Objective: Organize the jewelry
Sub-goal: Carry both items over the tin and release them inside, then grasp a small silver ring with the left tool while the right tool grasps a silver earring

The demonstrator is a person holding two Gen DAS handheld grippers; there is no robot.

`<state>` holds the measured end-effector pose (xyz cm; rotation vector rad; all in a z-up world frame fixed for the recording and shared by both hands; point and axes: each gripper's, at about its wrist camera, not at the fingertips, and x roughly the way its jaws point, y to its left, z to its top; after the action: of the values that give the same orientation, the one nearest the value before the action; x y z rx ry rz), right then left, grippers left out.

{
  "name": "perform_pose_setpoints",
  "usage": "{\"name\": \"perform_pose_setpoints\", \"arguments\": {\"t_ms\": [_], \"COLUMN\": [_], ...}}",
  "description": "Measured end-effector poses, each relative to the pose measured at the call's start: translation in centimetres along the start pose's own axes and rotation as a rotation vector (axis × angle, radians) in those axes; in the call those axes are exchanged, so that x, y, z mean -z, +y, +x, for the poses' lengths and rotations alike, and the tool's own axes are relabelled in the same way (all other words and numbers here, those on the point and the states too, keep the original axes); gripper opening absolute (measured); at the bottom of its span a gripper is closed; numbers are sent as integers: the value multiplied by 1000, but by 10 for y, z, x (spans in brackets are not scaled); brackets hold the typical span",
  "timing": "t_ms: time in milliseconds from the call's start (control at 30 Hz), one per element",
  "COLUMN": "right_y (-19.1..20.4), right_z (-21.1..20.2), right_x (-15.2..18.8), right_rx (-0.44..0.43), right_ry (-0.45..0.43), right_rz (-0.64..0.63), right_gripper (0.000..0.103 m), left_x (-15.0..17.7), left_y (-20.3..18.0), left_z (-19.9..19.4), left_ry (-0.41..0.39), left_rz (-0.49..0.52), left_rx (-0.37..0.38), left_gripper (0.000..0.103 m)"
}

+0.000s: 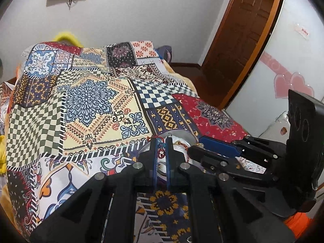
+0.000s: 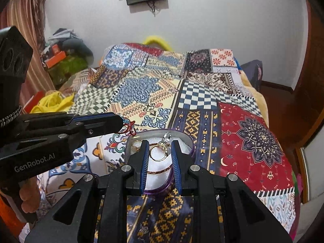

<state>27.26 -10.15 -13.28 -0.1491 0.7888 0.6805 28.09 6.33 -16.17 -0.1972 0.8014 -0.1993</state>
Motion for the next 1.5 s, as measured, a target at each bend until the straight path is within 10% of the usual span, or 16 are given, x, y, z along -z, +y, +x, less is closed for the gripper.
{"name": "perform_pose_setpoints", "arguments": {"t_ms": [800, 1500], "right_y": [2, 16], "right_z": [22, -53], "right_x": [-2, 10], "right_rx": [22, 59], "right_ry": [92, -9], "right_rz": [-55, -53], "right_gripper": [28, 32], "left_x": [1, 29], "left_y": [8, -17], "left_z": [6, -63], "left_ry": [36, 0], "left_rz": [-19, 46], "left_rx": [-27, -98], "left_gripper": [13, 29]}}
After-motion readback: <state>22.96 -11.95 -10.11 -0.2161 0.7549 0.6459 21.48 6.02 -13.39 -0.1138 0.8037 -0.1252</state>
